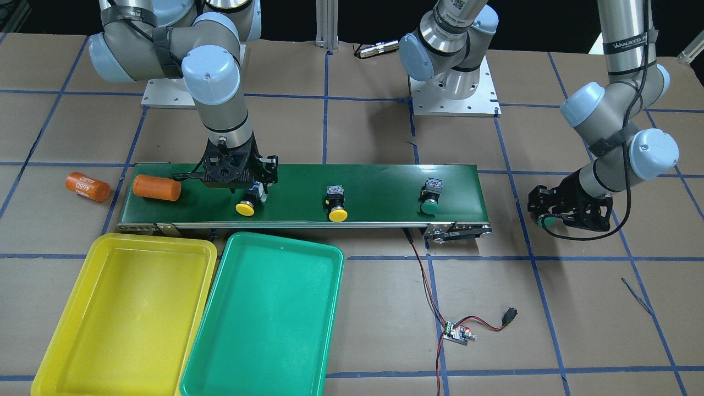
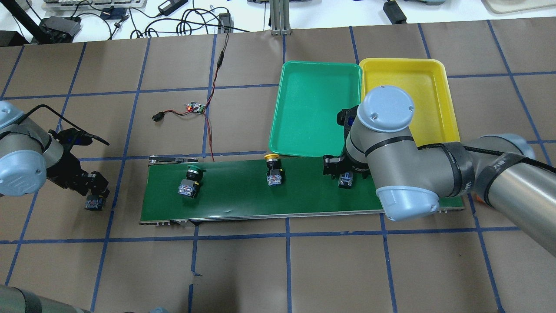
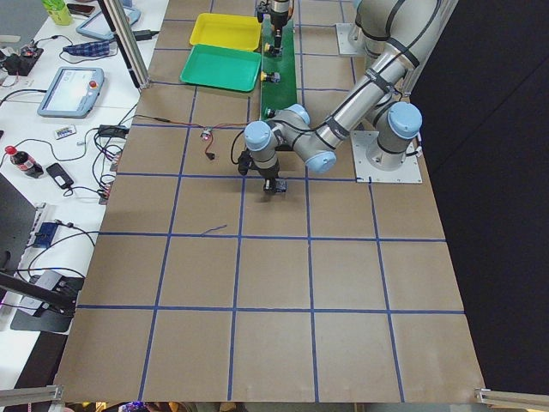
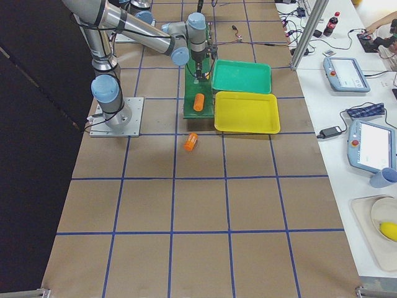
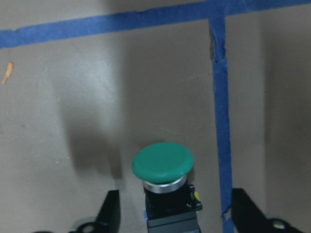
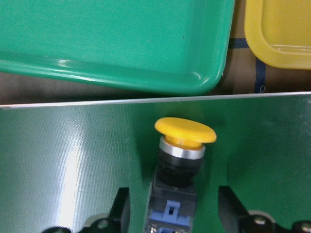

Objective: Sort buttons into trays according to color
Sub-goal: 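Grasp a yellow button with right gripper while left grasps green button, then carry yellow button to yellow tray while left gripper sets green button down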

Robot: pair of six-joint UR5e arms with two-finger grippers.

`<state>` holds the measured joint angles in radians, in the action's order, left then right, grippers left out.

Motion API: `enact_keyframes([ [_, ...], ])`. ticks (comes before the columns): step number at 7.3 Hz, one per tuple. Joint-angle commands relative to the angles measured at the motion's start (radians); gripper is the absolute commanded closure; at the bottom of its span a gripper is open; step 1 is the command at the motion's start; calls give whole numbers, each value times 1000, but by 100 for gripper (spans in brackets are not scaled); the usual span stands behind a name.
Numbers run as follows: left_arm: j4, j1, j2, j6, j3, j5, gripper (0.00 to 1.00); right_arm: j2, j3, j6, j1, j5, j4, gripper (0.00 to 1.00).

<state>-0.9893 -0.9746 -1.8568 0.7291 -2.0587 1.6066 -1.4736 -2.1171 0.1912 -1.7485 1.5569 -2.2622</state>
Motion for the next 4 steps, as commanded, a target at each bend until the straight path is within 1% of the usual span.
enact_keyframes([
  [1, 0, -7, 7, -4, 14, 6, 100, 10, 0, -41, 1, 3, -2, 63],
  [2, 0, -27, 24, -5, 17, 3, 100, 10, 3, -41, 1, 5, -3, 72],
  [3, -14, -60, 45, -58, 49, 3, 100, 6, 12, -42, 13, 8, -2, 74],
  [4, -105, -109, 62, -95, 125, 3, 100, -1, 40, -42, 26, 8, 0, 74],
])
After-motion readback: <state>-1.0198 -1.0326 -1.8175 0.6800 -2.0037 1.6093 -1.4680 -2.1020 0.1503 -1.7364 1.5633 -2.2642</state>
